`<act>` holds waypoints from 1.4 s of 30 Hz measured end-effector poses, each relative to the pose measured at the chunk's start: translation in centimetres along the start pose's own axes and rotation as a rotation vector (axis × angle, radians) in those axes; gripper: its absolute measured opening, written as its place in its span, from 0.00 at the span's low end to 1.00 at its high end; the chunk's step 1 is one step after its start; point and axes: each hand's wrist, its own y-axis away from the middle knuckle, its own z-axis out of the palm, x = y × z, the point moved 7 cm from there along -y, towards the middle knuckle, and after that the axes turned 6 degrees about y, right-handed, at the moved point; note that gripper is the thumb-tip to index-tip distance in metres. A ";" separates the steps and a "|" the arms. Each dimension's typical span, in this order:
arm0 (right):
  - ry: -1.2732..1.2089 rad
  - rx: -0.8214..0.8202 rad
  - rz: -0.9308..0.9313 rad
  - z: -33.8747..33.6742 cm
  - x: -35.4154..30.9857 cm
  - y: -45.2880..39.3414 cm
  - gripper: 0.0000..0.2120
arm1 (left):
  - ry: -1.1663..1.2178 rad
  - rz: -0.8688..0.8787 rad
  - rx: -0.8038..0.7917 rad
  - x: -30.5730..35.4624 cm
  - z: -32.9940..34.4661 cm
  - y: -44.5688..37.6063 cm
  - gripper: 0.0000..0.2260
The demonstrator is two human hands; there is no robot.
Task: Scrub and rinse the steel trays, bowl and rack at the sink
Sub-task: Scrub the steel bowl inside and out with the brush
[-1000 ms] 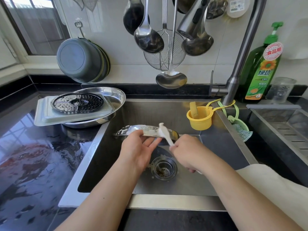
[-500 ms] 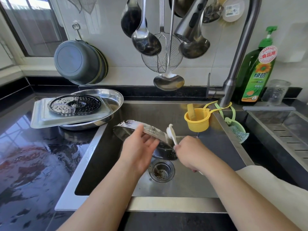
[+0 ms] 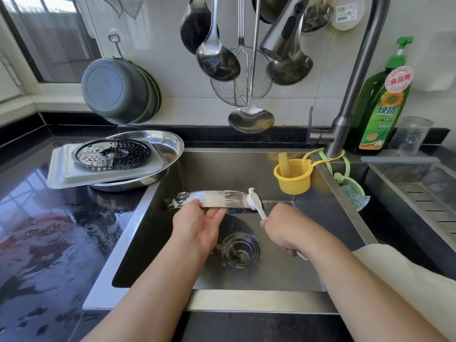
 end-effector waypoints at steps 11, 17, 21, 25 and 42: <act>-0.025 0.017 -0.163 1.1 -3.2 0.2 0.16 | -0.049 0.001 0.021 0.1 -0.4 -0.1 0.14; -0.079 0.006 -0.068 0.0 -0.2 -0.6 0.10 | -0.038 -0.007 0.033 0.1 -0.6 -0.1 0.16; -0.079 0.008 -0.125 0.6 -2.1 -0.2 0.14 | -0.091 -0.030 0.029 -0.3 -0.6 0.0 0.16; -0.080 -0.033 -0.158 1.8 -3.4 0.2 0.20 | -0.129 -0.041 0.033 -0.5 -0.8 0.1 0.17; -0.093 -0.015 -0.109 1.3 -2.2 -0.1 0.18 | -0.086 -0.023 -0.035 -0.4 0.2 0.6 0.15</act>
